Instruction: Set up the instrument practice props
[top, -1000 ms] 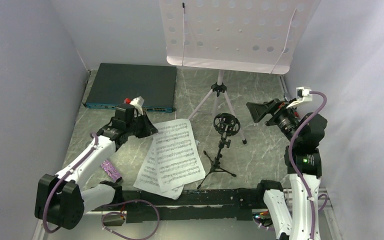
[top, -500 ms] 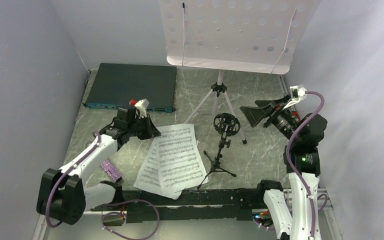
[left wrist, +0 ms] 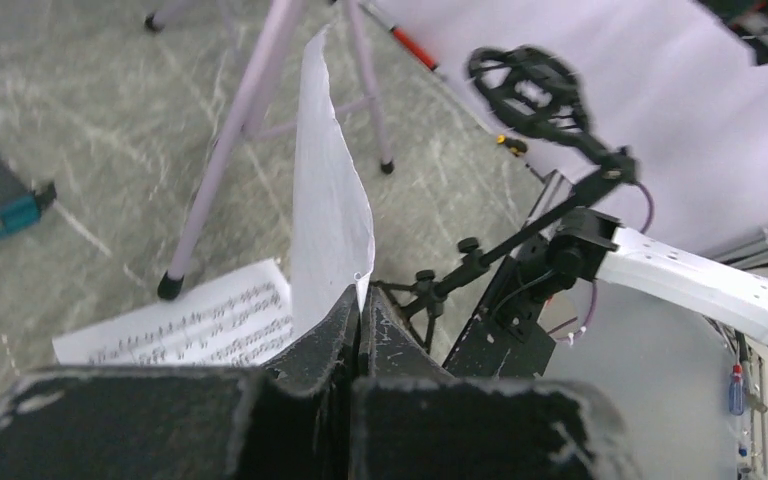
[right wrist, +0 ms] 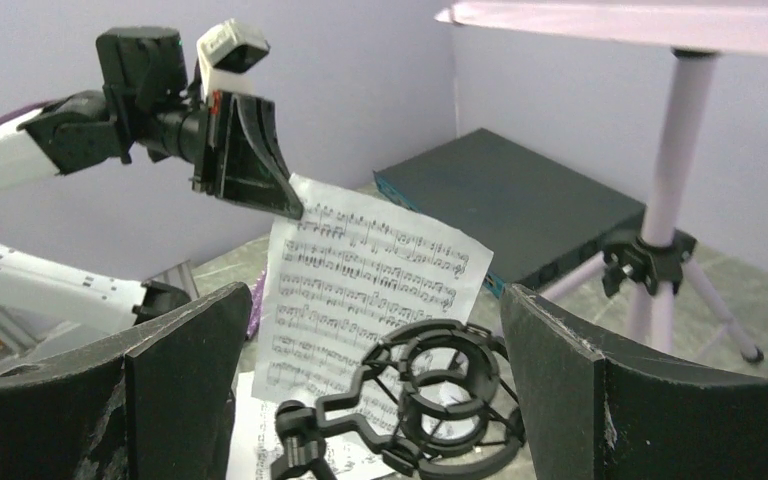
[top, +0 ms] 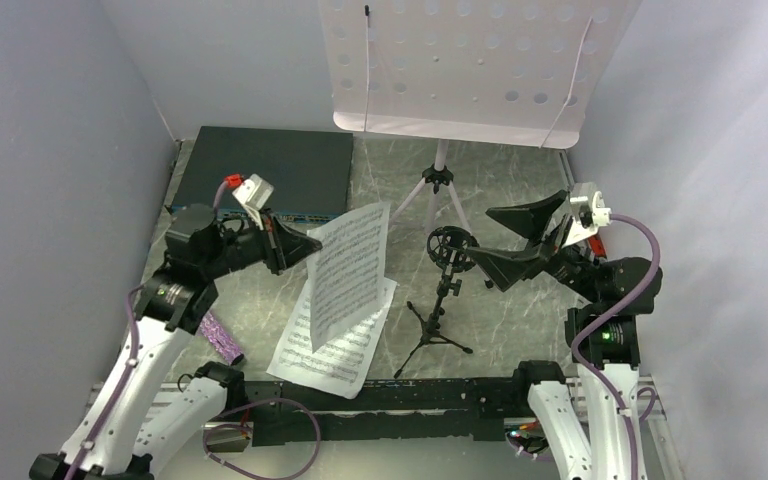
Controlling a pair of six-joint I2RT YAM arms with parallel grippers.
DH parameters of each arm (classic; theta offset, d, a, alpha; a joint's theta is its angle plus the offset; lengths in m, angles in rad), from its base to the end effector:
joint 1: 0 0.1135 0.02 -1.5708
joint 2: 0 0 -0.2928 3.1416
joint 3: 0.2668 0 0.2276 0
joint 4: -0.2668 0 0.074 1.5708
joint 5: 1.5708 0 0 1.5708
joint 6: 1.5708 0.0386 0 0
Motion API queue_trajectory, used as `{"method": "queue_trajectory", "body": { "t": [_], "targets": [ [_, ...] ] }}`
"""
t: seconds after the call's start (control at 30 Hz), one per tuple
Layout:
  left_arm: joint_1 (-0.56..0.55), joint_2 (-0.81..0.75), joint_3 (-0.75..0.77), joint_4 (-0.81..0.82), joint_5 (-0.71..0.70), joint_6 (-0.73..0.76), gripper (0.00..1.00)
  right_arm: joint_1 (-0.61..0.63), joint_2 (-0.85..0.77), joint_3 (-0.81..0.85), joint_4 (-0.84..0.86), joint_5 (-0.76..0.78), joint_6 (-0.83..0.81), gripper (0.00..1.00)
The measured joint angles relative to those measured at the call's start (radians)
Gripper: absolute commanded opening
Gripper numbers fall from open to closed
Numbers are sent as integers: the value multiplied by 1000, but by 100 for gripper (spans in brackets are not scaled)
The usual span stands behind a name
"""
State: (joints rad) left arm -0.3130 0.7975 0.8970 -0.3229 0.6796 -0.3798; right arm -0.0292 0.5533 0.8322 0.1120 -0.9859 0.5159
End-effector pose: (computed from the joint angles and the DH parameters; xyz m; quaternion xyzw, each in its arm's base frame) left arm 0.1157 -0.0629 0.3815 0.1832 0.7434 -0.4447 0.4648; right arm 0.0545 0.0306 0.4218 -0.2468 0.5778 0.4319 0.6470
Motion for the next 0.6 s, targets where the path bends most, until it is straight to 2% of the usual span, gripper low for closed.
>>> {"method": "queue_trajectory", "body": {
  "t": [0.3, 0.6],
  "targets": [
    [0, -35, 210, -41, 137, 25, 3, 116, 31, 5, 69, -14, 2, 99],
    [0, -21, 323, 34, 249, -38, 3, 415, 216, 75, 53, 134, -74, 99]
  ]
}}
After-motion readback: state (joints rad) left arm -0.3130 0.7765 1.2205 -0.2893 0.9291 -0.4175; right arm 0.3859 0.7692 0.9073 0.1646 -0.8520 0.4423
